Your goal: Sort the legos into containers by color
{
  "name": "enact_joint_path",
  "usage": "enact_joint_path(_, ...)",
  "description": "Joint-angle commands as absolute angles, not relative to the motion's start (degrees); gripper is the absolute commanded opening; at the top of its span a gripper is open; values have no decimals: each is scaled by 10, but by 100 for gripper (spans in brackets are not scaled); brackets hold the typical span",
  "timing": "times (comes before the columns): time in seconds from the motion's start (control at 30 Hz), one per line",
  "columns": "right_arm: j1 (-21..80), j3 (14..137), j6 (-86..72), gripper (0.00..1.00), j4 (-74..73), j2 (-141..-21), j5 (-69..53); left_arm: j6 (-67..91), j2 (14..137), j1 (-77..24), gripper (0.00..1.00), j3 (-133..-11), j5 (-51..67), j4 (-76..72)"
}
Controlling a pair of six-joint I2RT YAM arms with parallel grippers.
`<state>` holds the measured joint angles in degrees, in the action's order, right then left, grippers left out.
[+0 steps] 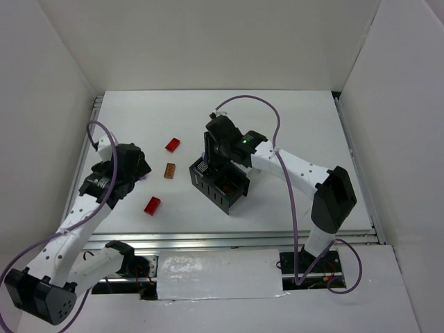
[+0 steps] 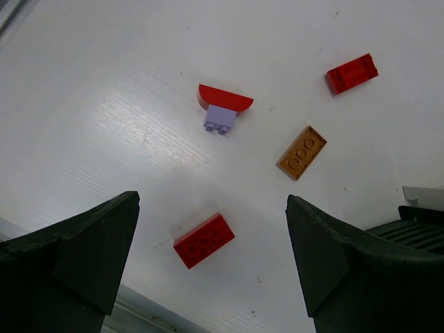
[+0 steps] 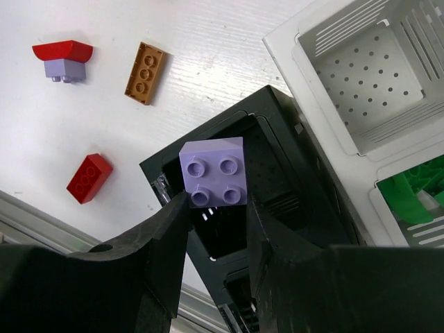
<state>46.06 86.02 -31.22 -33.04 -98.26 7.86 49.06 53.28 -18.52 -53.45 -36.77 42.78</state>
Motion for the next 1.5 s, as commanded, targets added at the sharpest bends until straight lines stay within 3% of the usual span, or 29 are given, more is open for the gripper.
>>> enact_joint_path(0.0,467,861,-311,3,-334,-957,103,460,543,-183,99,-532,-315,360)
enact_joint_path(0.1,468,850,-316,9,-335,-955,100,438,559,-183,100,-529,-282,331)
enact_joint_path(0.13,468,846,-316,18,-328,-954,99,433,569,-183,99,-529,-276,314)
enact_joint_path(0.3,468,849,-316,33,-337,-971,110,421,620,-183,100,-544,-255,295)
enact_joint_path(0.43,468,868,-314,58,-343,-976,102,417,671,-183,99,-552,-250,270)
enact_joint_path(0.47,468,874,-314,68,-345,-975,102,416,680,-182,98,-554,-249,265)
enact_joint_path(0.57,468,887,-308,75,-354,-951,100,409,723,-183,92,-563,-242,249)
enact_joint_path(0.6,468,890,-307,87,-355,-934,103,404,731,-183,90,-566,-237,244)
enact_joint_path(0.63,468,889,-304,93,-354,-926,104,404,740,-183,88,-570,-229,236)
enact_joint_path(1.2,468,697,-302,95,-369,-621,77,359,1007,-182,80,-653,-180,196)
enact_joint_path(1.37,469,686,-302,96,-382,-578,83,374,1056,-183,71,-650,-183,195)
enact_joint_path(1.4,468,686,-301,96,-385,-576,88,376,1059,-183,69,-650,-184,194)
enact_joint_path(1.43,468,686,-301,96,-386,-572,90,376,1065,-183,46,-649,-183,192)
enact_joint_path(1.47,468,686,-302,96,-388,-566,91,376,1068,-183,35,-649,-181,192)
